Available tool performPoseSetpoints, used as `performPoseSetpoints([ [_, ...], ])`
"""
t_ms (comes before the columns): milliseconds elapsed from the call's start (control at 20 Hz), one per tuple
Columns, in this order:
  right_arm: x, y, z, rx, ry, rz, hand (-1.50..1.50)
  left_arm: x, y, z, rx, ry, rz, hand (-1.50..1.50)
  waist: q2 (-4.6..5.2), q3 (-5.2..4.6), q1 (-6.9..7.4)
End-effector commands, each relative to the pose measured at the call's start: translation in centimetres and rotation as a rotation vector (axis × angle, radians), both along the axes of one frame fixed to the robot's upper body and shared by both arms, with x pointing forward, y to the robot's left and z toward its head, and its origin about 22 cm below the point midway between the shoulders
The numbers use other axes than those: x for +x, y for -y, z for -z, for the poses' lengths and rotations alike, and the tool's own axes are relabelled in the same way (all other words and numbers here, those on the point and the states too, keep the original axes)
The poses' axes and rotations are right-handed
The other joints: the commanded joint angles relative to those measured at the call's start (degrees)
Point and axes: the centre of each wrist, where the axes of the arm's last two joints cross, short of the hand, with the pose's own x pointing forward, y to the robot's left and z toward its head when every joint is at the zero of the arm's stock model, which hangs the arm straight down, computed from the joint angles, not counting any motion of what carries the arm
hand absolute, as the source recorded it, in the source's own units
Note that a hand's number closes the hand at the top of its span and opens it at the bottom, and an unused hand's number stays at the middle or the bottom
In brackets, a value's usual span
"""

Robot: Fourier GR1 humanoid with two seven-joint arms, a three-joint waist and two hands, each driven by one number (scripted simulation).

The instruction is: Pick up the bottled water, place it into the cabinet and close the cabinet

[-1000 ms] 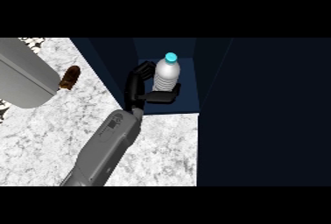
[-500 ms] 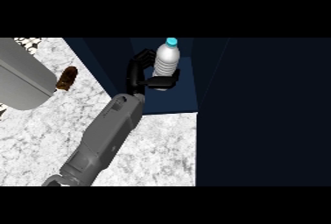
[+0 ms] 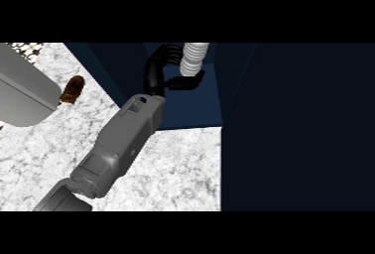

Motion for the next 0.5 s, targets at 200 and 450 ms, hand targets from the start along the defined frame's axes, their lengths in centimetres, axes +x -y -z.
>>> performPoseSetpoints([
  [200, -0.9, -1.3, -2.5, -0.019, 0.028, -0.028, -1.50, 0.3, -1.5, 0.9, 0.079, -0.003, -0.017, -1.50, 0.02, -0.03, 0.00],
  [450, 0.7, -0.3, -2.2, 0.003, 0.052, -0.057, -1.50, 1.2, 0.5, -1.5, 0.087, 0.018, -0.036, -1.50, 0.74, -0.03, -0.90],
])
